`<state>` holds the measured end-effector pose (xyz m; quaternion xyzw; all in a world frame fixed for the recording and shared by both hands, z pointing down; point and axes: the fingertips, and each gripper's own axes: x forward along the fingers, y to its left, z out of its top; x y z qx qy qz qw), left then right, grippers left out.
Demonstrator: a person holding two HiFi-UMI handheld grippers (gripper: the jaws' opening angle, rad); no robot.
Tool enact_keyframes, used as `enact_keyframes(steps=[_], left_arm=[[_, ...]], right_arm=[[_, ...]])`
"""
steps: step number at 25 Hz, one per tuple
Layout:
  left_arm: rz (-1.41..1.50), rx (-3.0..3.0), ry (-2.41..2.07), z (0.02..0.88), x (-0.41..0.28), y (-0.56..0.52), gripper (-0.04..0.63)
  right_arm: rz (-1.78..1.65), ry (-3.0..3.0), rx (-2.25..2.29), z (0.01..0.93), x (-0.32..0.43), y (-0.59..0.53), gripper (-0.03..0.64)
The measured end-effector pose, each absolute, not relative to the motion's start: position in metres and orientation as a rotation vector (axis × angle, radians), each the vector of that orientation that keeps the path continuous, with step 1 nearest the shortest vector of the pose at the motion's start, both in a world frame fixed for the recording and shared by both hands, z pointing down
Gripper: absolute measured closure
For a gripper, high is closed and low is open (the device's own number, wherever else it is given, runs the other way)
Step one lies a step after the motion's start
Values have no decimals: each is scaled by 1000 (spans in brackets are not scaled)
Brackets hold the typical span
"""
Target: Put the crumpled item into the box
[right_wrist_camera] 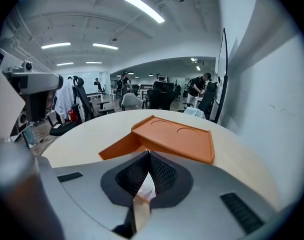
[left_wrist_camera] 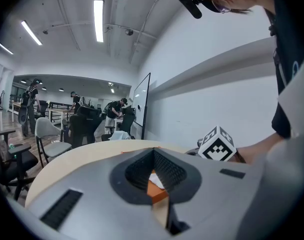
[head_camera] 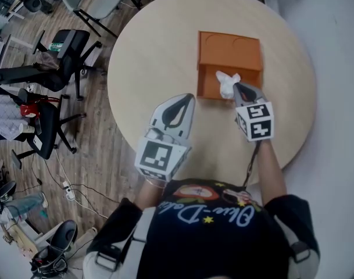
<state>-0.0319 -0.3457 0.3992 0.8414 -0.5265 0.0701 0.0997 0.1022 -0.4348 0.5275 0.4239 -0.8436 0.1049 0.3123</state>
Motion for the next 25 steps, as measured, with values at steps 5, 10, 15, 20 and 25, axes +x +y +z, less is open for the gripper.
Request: enact_keyframes(steps=[5,10,15,20,25], left_arm=[[198,2503,-1566,382,-29,-334,604],[200,2521,-1573,373,-21,-324,604],[229,2565,-1580,361,-14,-313,604],[214,2594,-1577,350,-3,-300,604],[232,2633,-1564,343,7,-289,604]], right_arm=[[300,-2276,1130,495,104,-413,617],[303,-2371,1161,465,107,-393,617],[297,-2449,1207,433,113,-372,617],[274,-2502,1249,406,123,-348,618],[253,-2563,1279,382,129,-327,617]])
